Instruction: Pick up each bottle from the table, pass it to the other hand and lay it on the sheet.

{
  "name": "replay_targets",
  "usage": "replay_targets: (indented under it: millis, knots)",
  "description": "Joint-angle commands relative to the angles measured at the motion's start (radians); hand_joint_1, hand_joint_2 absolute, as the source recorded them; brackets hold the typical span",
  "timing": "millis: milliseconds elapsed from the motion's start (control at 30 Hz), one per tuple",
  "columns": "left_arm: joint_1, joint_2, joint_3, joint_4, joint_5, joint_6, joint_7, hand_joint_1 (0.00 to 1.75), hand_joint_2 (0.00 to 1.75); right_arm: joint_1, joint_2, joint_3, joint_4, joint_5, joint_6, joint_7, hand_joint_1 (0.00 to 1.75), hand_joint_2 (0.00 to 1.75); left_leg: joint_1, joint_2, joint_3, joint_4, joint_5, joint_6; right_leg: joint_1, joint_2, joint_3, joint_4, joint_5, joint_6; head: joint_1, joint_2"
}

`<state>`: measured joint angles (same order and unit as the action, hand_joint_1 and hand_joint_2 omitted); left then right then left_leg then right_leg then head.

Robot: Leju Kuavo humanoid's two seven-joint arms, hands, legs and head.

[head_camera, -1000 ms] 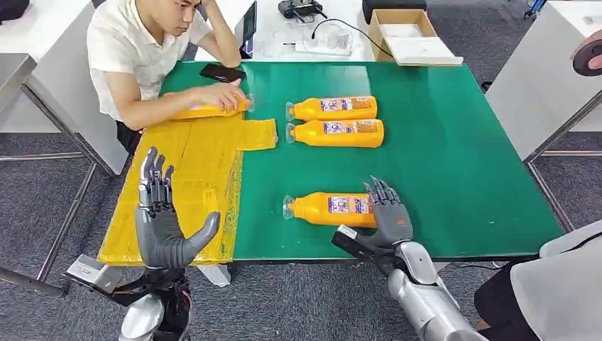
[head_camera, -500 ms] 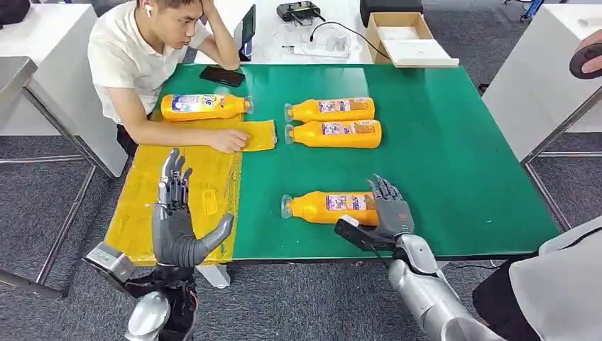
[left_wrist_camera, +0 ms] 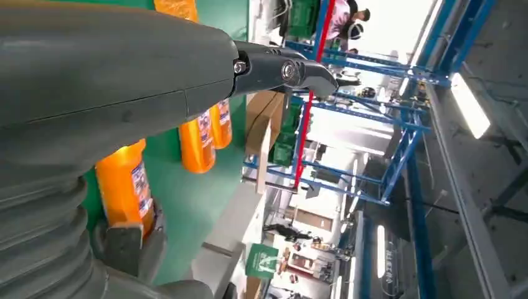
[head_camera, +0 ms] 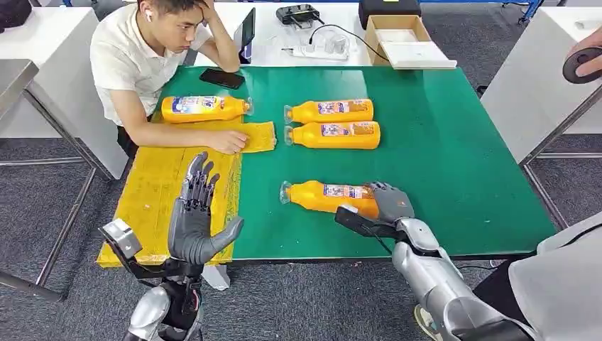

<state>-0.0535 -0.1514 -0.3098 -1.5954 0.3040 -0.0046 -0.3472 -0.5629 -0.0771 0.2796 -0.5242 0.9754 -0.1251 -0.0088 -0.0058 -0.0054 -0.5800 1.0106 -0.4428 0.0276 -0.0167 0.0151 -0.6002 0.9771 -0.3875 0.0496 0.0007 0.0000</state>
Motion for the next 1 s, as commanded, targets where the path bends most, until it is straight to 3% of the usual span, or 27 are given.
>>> replay_targets:
  millis: [33,200,600,700,767,933,1000]
  knots:
    - [-0.046,0.016,-0.022,0.085,0.012,-0.013,0.017,0.00,1.75,0.024,0.005,0.042,0.110,-0.020,0.040,-0.013,1.75,1.75,0.002,-0.003,0.001,-0.002,0.001,-0.002,0.002,-0.005,0.003,-0.003,0.000,-0.002,0.000,0.000]
    - [-0.054,0.030,-0.032,0.094,0.018,-0.016,0.017,0.00,1.75,0.058,0.016,-0.035,0.088,-0.167,0.083,-0.198,1.75,1.75,0.002,-0.003,0.001,-0.002,0.000,-0.002,0.002,-0.005,0.003,-0.003,0.000,-0.002,0.000,0.000]
    - [-0.053,0.031,-0.032,0.094,0.018,-0.016,0.016,0.00,1.75,0.060,0.016,-0.035,0.088,-0.168,0.084,-0.200,1.75,1.75,0.001,-0.002,0.002,-0.002,0.000,-0.001,0.002,-0.003,0.003,-0.002,-0.001,-0.001,0.000,0.000]
    - [-0.042,0.025,-0.025,0.092,-0.019,0.056,-0.015,0.00,1.75,0.102,0.037,-0.077,0.002,-0.273,0.025,-0.330,1.75,1.75,0.002,-0.003,0.001,-0.002,0.000,-0.002,0.003,-0.005,0.003,-0.004,0.000,-0.002,0.000,0.000]
    - [-0.027,0.011,-0.032,0.107,-0.125,0.205,-0.048,0.00,1.75,0.163,0.073,-0.111,-0.130,-0.366,-0.055,-0.409,1.75,1.75,0.002,-0.001,0.002,-0.001,-0.001,-0.001,0.002,-0.001,0.003,-0.002,-0.001,-0.001,0.000,0.000]
    - [-0.013,-0.002,-0.076,0.236,-0.089,0.279,-0.003,0.00,1.75,0.339,0.118,-0.096,-0.519,-0.516,-0.187,-0.474,1.75,1.75,0.001,-0.002,-0.001,-0.003,-0.001,-0.003,0.002,-0.003,0.001,-0.002,-0.002,-0.003,0.000,0.000]
    - [-0.012,0.001,-0.097,0.254,-0.055,0.259,-0.003,0.00,1.75,0.370,0.123,-0.069,-0.598,-0.545,-0.223,-0.491,1.75,1.75,0.001,-0.003,-0.005,-0.002,-0.002,-0.002,0.001,-0.003,-0.003,-0.001,-0.002,-0.002,0.000,0.000]
